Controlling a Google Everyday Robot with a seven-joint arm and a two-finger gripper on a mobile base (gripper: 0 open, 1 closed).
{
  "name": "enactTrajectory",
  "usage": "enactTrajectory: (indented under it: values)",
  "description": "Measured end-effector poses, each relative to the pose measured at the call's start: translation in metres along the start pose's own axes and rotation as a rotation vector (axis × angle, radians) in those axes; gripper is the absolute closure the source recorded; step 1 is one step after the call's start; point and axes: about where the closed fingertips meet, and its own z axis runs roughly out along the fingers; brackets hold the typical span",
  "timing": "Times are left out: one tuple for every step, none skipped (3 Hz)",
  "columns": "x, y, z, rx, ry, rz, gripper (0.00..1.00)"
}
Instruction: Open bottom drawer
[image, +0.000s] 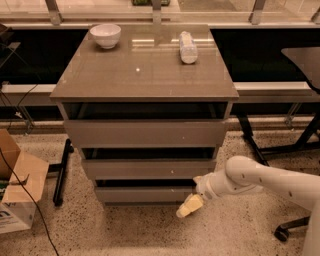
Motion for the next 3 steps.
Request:
enactTrajectory:
  values:
    - [0.013,-0.014,0.032,0.018,-0.017,0.03,0.0]
    - [0.031,-0.032,0.07,0.004,-0.056,0.057,0.0]
    - [0.049,-0.047,0.098,-0.033,-0.128,0.114,0.0]
